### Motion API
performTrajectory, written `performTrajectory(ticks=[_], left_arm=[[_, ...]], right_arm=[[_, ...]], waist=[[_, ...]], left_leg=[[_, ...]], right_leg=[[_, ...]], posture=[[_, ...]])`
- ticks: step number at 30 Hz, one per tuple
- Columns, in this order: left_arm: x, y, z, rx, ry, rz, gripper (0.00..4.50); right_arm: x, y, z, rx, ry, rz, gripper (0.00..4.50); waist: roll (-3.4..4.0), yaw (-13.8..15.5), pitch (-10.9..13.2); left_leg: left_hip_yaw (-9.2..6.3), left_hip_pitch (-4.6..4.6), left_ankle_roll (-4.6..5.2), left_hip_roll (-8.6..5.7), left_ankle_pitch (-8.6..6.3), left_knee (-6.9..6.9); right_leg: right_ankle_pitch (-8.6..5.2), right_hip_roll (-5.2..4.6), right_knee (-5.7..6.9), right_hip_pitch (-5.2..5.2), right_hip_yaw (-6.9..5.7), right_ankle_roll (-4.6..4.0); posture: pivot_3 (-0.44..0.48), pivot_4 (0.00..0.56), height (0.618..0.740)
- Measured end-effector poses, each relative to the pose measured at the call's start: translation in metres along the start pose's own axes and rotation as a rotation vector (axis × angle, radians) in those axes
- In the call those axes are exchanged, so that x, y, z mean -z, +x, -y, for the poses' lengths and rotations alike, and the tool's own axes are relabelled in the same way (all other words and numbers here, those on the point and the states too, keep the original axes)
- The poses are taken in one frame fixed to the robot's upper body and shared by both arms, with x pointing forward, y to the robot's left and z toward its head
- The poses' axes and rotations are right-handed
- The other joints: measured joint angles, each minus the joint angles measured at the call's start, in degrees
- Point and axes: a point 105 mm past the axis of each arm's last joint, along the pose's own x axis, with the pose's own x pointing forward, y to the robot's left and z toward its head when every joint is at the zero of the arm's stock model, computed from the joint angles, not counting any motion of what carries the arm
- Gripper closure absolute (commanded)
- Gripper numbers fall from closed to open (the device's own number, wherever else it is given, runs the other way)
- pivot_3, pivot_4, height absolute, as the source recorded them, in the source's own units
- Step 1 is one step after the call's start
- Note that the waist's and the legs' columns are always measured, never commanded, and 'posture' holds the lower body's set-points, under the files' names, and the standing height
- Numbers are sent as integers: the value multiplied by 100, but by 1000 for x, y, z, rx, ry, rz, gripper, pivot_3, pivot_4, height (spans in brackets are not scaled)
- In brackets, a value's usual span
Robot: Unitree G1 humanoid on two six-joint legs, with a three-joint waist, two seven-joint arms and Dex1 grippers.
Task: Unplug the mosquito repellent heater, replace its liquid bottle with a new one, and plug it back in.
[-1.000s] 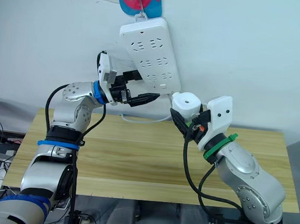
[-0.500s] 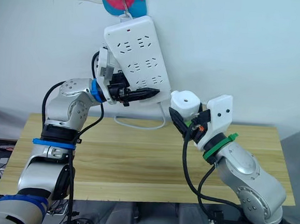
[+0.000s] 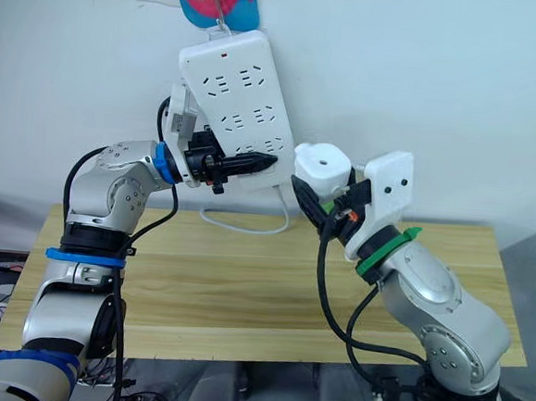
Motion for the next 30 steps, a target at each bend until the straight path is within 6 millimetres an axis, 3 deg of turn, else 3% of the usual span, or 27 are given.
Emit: performTrajectory(ticks=[7,14,20,25,28,30], left_arm=[[0,0,0,-6,1,0,3146],[10,-7,0,-20,-23,-25,1000],[8,-18,-4,-58,-38,-56,1000],[-4,-26,-4,-78,-66,-23,1000],[-5,-27,-4,-77,-77,-12,1541],[-6,-26,-3,-69,-87,-4,2128]], right_arm=[[2,8,-12,-25,8,-16,1498],[15,2,-6,1,7,-63,1498],[14,2,-7,-5,7,-58,1498],[13,2,-7,-6,10,-54,1498],[12,3,-8,-8,13,-48,1498],[11,4,-9,-14,13,-42,1498]], waist=[[0,0,0],[0,-5,0],[0,-13,0],[0,-16,0],[0,-9,0],[0,-3,0]], left_leg=[[1,0,-2,0,1,0],[5,-1,0,1,0,-1],[5,-1,0,2,0,-1],[5,-2,0,2,0,-2],[5,-2,0,2,0,-2],[5,-2,0,2,0,-2]], right_leg=[[0,-1,-2,0,1,0],[0,-1,-1,-4,4,0],[0,-1,-2,-4,4,0],[0,-1,-2,-5,4,0],[0,-1,-2,-5,4,0],[0,-1,-2,-5,4,0]], posture=[[-229,325,740],[-232,328,740],[-230,328,740],[-216,326,740],[-215,326,740],[-217,324,740]])
